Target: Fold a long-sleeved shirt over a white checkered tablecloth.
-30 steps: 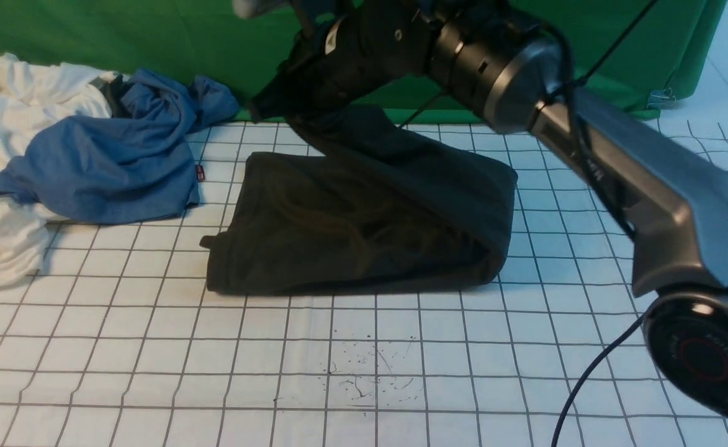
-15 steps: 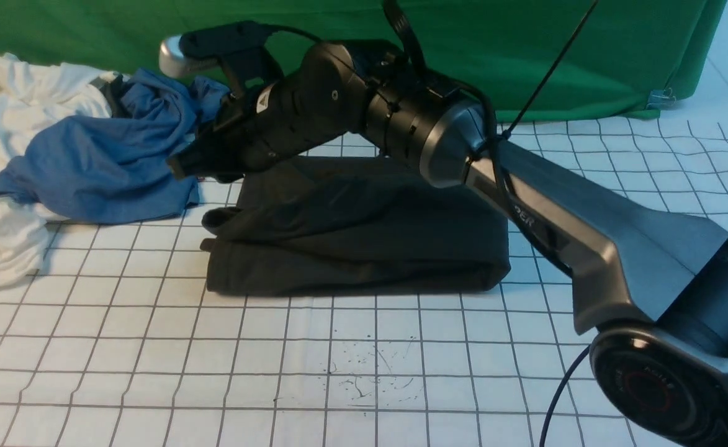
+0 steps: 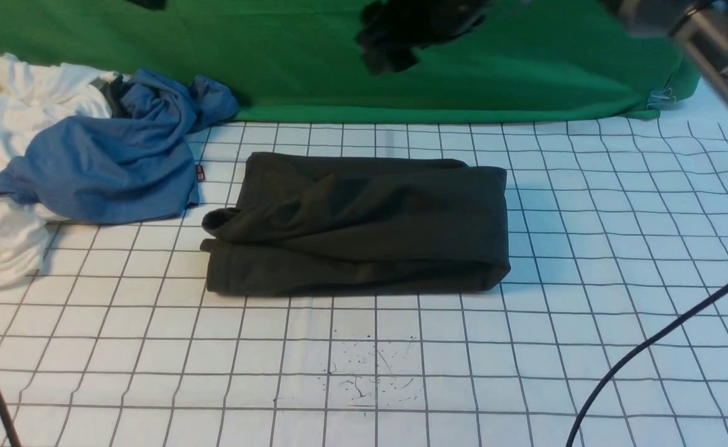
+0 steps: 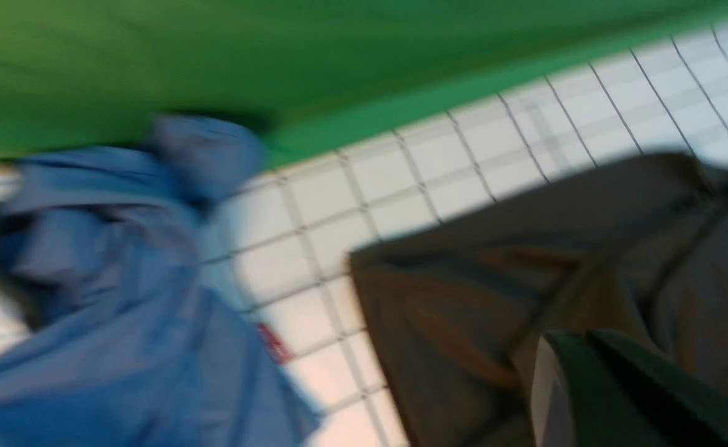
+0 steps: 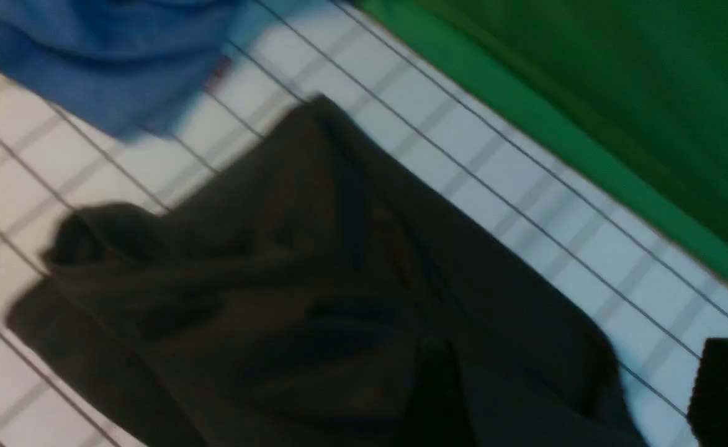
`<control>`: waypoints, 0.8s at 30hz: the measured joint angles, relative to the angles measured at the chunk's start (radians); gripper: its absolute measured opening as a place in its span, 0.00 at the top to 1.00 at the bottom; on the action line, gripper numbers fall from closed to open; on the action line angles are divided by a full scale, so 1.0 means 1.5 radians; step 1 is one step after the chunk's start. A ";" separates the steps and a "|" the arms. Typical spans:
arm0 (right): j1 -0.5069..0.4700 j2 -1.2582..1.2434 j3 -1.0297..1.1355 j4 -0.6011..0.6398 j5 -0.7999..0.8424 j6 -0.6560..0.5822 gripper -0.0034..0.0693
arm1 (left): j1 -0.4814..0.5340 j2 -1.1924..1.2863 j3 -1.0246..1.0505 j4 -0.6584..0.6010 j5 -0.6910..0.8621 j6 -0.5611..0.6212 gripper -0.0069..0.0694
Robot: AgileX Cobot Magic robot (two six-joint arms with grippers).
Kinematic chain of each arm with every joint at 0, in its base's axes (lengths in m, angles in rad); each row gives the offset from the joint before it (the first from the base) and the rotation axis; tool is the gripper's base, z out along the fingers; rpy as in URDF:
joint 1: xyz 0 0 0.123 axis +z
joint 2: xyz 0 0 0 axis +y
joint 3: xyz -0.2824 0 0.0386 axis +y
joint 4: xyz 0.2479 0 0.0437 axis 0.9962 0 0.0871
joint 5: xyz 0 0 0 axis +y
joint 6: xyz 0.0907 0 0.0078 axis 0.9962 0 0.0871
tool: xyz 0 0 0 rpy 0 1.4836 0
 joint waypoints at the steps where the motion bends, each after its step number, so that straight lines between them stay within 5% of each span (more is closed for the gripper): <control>1: -0.017 -0.013 0.002 -0.021 0.020 0.000 0.25 | -0.026 0.010 0.017 -0.002 0.000 0.013 0.95; 6: -0.059 -0.061 0.038 -0.040 0.042 -0.001 0.28 | -0.096 0.075 0.045 0.019 0.003 0.019 0.94; 11: -0.072 -0.098 0.089 -0.043 0.044 -0.013 0.28 | -0.131 0.124 0.046 0.037 -0.001 0.015 0.81; 19: -0.073 -0.113 0.191 -0.043 0.045 -0.025 0.28 | -0.153 0.178 0.046 0.034 -0.022 0.015 0.17; 21: -0.073 -0.113 0.214 -0.043 0.044 -0.029 0.28 | -0.152 0.185 0.046 0.031 -0.026 0.015 0.06; 24: -0.073 -0.113 0.232 -0.043 0.044 -0.033 0.28 | -0.152 0.191 0.046 0.028 -0.025 0.015 0.04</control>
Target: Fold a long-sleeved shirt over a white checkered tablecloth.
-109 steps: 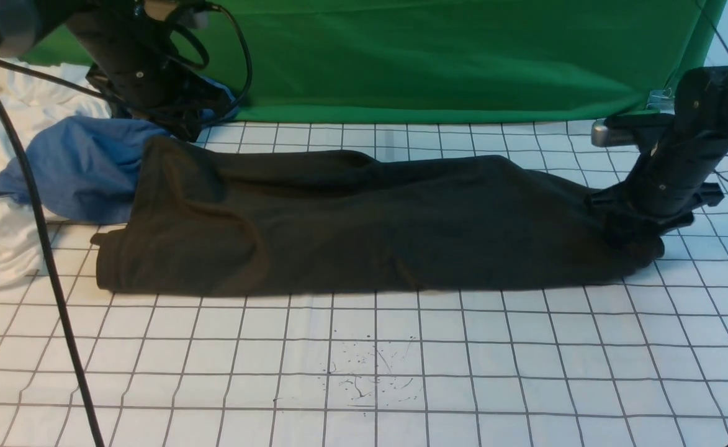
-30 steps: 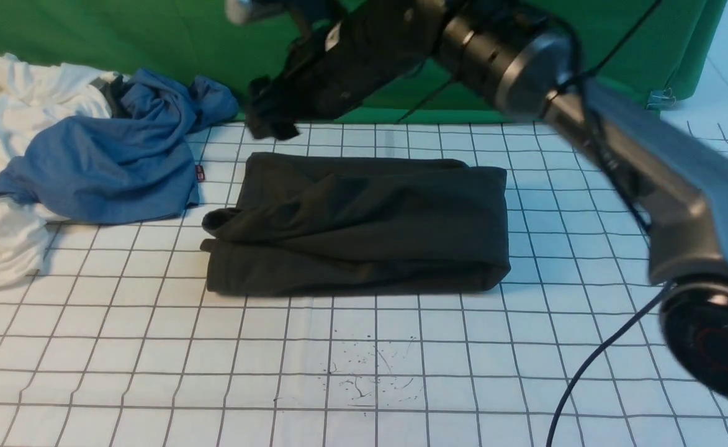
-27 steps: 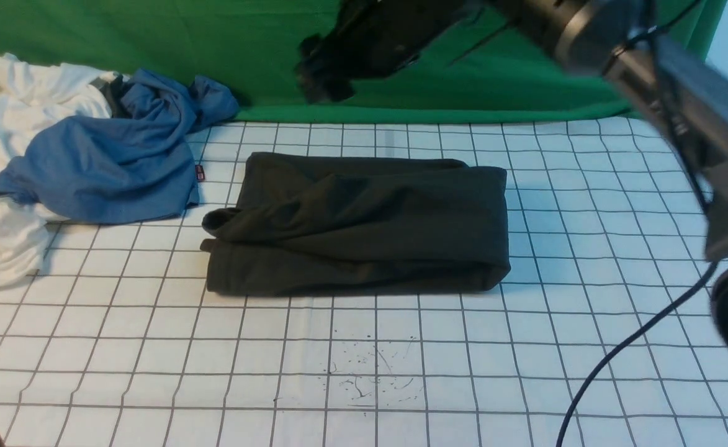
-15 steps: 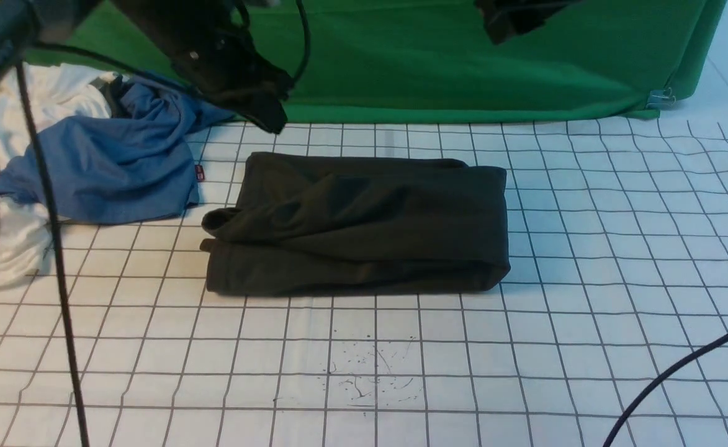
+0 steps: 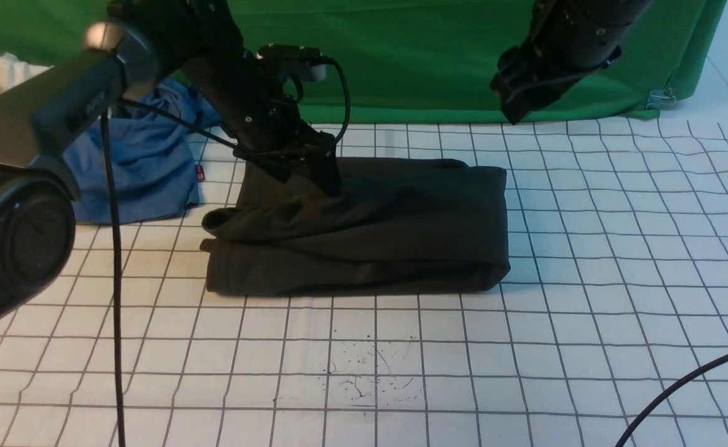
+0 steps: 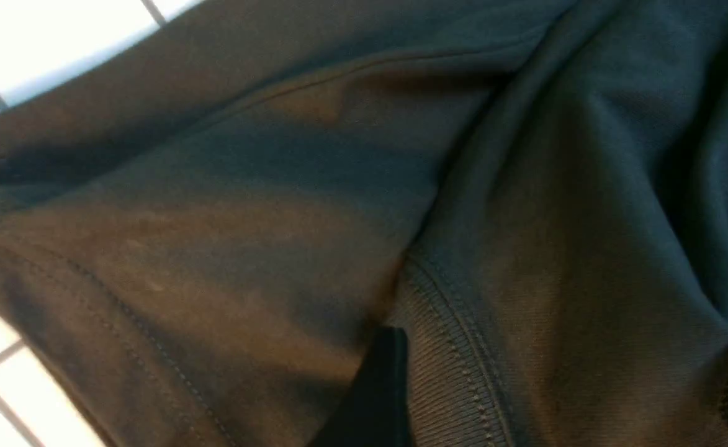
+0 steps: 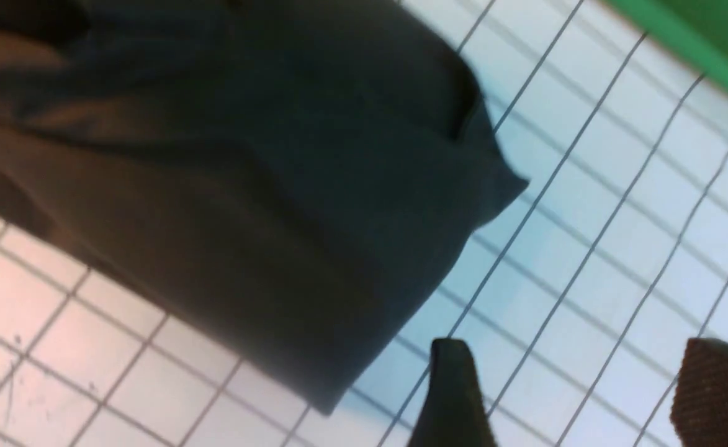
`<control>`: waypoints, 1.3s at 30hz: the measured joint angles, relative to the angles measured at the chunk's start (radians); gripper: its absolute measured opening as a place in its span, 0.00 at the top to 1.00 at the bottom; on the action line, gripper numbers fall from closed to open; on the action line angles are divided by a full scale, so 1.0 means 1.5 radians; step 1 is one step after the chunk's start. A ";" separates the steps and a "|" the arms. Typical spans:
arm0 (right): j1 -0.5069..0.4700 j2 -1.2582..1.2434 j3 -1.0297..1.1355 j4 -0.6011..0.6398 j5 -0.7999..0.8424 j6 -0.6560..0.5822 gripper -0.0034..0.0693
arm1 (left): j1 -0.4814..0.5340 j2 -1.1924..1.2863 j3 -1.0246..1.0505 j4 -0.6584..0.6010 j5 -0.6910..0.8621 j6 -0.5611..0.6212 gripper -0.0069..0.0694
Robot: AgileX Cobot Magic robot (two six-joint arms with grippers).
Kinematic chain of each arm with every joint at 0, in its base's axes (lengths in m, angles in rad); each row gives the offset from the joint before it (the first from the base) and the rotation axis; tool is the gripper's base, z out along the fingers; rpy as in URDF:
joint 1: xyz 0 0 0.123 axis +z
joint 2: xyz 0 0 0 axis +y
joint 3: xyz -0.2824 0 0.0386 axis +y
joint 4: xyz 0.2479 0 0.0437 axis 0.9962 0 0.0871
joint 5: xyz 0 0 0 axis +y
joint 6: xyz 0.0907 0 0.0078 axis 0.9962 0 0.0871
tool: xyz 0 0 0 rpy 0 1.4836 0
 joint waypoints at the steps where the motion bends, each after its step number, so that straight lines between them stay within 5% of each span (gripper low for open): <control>1: 0.000 0.000 0.011 0.000 -0.001 -0.001 0.28 | 0.000 0.004 0.000 -0.008 0.003 0.000 0.05; 7: -0.001 0.000 0.020 -0.001 -0.009 -0.003 0.28 | -0.004 0.010 0.001 -0.039 0.020 0.000 0.23; 17: -0.001 0.000 0.020 -0.006 -0.014 -0.004 0.28 | -0.019 0.013 0.001 -0.036 0.025 0.034 0.91; 23: -0.001 0.000 0.020 -0.006 -0.017 -0.004 0.28 | -0.005 -0.002 -0.003 -0.015 0.026 0.043 0.94; 31: -0.001 0.000 0.020 -0.006 -0.043 -0.004 0.28 | 0.101 -0.067 -0.066 0.000 0.026 0.005 0.94; 39: -0.001 0.000 0.020 -0.006 -0.060 -0.004 0.28 | 0.129 -0.039 0.012 0.009 0.020 0.008 0.93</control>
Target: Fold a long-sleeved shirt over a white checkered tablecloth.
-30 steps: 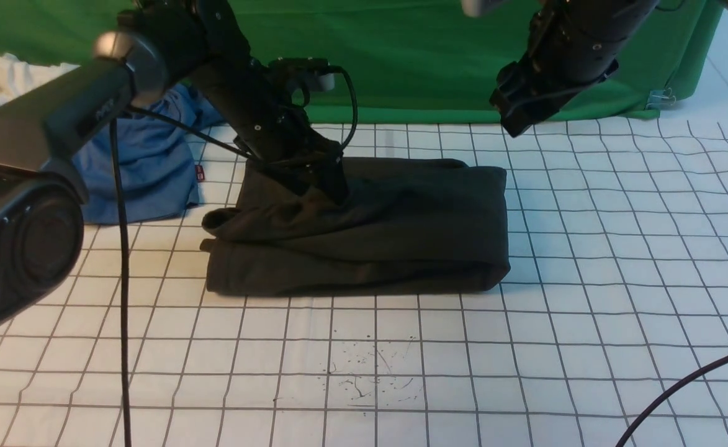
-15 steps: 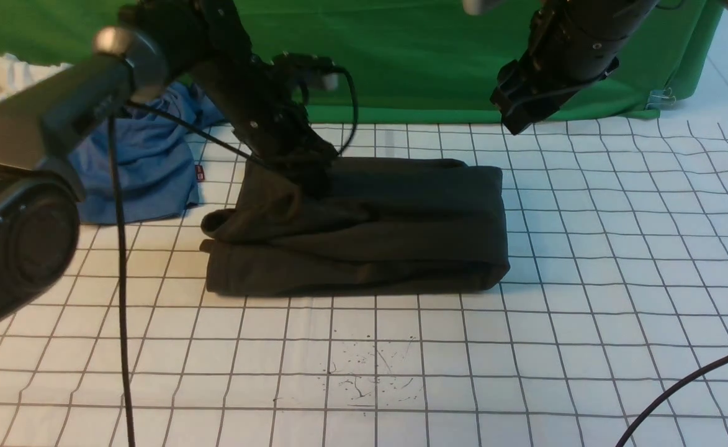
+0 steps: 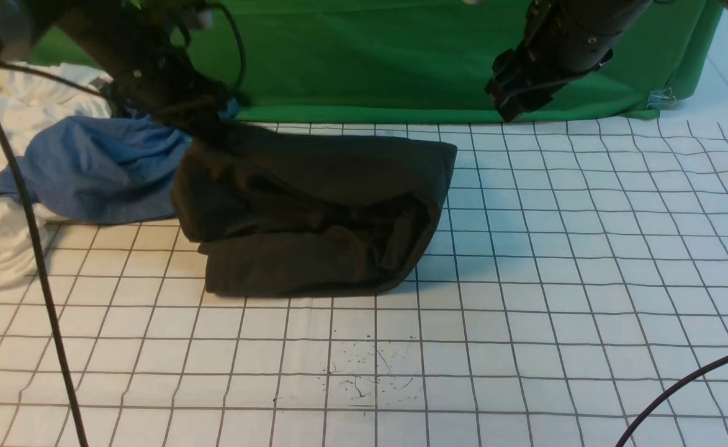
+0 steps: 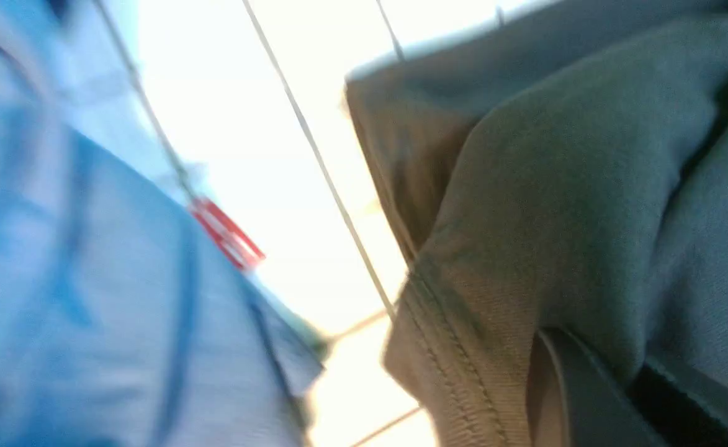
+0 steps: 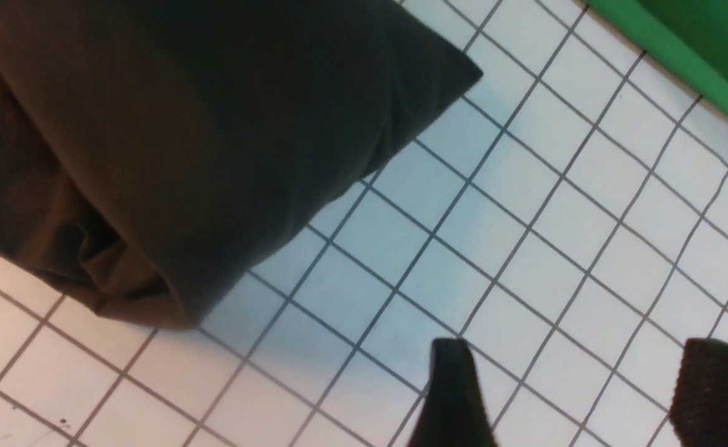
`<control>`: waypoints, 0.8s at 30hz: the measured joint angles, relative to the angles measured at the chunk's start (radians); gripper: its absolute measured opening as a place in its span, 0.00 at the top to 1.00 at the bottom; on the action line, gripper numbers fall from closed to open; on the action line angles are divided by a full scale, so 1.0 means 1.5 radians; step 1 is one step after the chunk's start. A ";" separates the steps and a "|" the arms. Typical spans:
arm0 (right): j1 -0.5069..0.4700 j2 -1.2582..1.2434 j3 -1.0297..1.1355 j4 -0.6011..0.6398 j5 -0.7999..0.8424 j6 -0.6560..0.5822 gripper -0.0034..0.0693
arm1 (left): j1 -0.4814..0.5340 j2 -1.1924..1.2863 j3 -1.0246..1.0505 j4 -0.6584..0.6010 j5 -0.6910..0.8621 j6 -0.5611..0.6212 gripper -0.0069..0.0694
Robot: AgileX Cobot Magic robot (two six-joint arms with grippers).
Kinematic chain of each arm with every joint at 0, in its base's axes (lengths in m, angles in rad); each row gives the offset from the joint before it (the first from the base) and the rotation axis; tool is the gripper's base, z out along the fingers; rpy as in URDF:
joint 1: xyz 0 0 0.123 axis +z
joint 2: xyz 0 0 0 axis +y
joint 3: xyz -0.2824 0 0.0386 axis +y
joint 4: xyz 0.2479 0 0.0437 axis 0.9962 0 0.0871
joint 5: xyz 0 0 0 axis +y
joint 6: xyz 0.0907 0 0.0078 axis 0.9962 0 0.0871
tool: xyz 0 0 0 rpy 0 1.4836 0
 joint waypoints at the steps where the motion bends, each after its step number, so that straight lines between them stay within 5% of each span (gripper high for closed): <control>1: 0.000 0.000 0.000 0.000 -0.001 0.000 0.28 | -0.002 0.004 0.010 0.000 -0.005 0.000 0.92; 5: 0.000 0.000 0.000 0.000 -0.002 0.000 0.28 | -0.004 0.018 0.032 0.003 -0.021 0.001 0.78; 14: 0.000 0.000 0.000 0.000 -0.012 -0.002 0.28 | -0.004 -0.011 0.010 -0.045 0.003 -0.010 0.22; 18: 0.000 0.000 0.000 0.000 -0.013 -0.018 0.31 | -0.020 -0.067 0.005 -0.036 0.004 -0.031 0.16; 22: 0.000 0.003 0.000 0.055 -0.032 -0.040 0.57 | -0.031 -0.101 0.001 -0.007 0.005 -0.059 0.21; 24: 0.000 0.017 0.000 0.126 -0.059 -0.063 0.82 | -0.031 -0.111 0.001 0.018 0.005 -0.071 0.28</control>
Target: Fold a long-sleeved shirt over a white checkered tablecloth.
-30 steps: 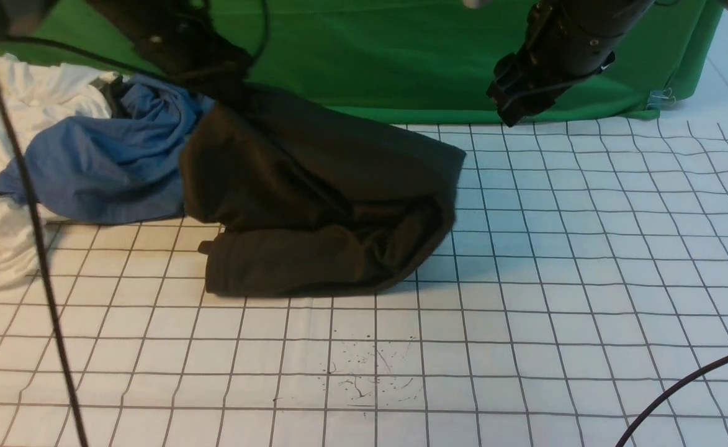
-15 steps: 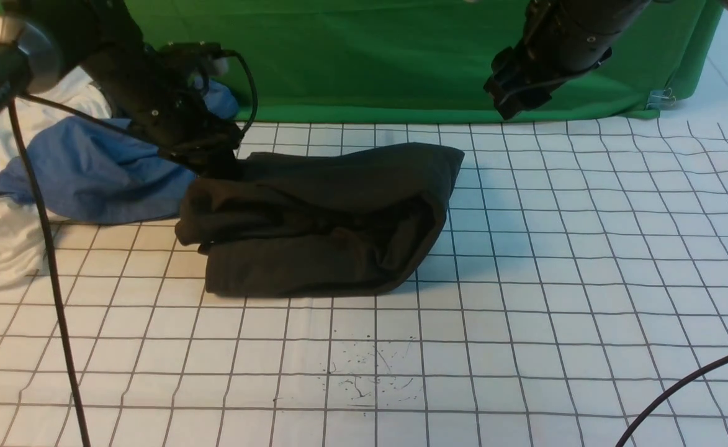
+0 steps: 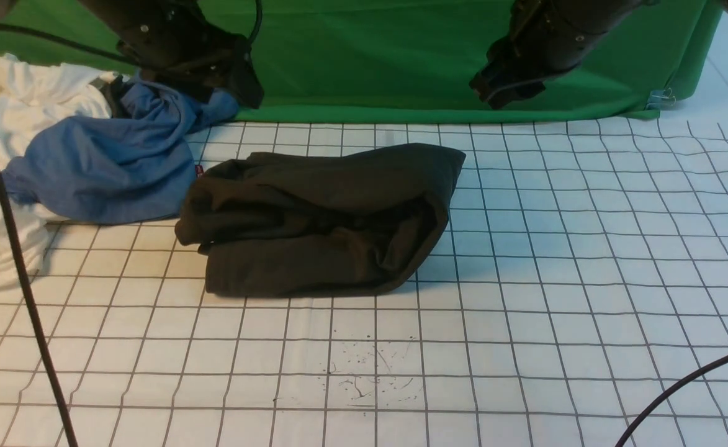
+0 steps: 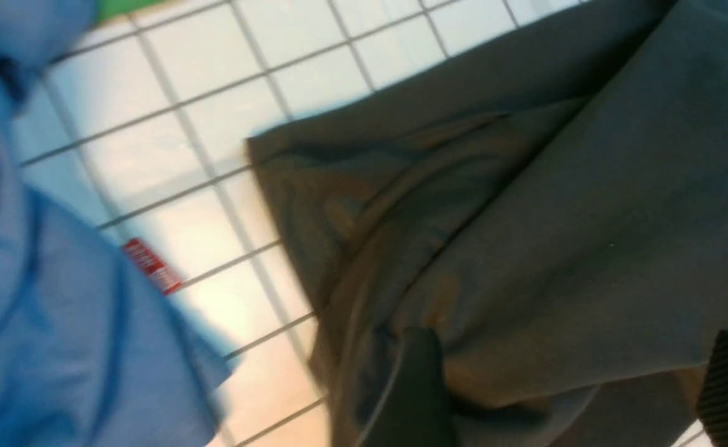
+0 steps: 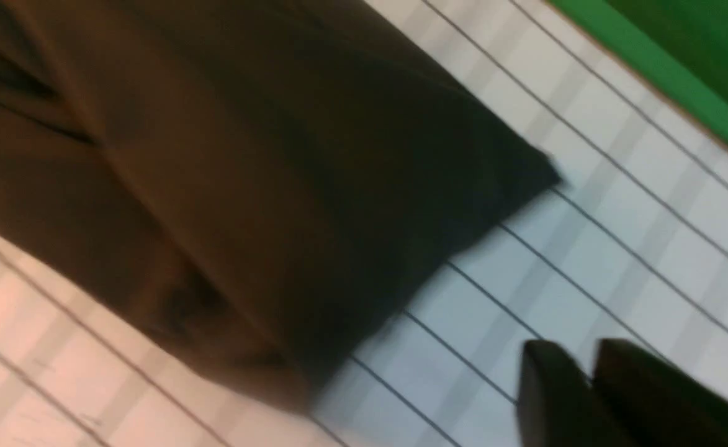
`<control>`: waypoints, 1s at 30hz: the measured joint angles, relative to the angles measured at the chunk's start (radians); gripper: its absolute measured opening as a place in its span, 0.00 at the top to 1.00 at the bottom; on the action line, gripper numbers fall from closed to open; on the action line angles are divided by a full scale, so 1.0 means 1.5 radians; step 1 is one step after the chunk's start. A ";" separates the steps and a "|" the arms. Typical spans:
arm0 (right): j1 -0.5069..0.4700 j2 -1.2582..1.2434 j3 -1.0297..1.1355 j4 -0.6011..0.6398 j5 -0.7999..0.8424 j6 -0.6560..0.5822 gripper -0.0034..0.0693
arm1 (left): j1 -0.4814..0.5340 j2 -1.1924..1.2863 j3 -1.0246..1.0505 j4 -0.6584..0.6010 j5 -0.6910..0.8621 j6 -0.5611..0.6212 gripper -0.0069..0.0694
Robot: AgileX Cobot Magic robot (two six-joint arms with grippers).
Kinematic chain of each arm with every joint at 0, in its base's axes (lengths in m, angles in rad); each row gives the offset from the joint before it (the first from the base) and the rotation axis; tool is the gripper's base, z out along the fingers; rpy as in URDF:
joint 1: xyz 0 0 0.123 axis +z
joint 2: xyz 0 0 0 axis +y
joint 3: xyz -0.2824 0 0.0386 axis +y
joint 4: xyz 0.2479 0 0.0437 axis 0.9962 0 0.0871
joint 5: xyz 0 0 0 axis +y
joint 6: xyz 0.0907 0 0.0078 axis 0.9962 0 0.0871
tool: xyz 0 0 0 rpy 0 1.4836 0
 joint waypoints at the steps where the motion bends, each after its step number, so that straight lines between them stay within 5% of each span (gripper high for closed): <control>1: 0.000 0.007 0.000 0.035 -0.011 -0.007 0.87 | 0.000 -0.002 0.000 0.011 0.000 -0.004 0.31; 14: 0.048 0.141 0.005 0.126 -0.056 -0.020 0.94 | 0.000 -0.002 0.000 0.017 0.000 -0.008 0.85; 21: 0.045 0.167 0.006 -0.029 0.028 0.075 0.94 | 0.000 -0.002 0.000 0.012 0.000 -0.004 0.89; 30: -0.010 0.171 0.064 -0.061 0.077 0.089 0.94 | 0.000 -0.002 0.034 -0.023 0.000 0.036 0.89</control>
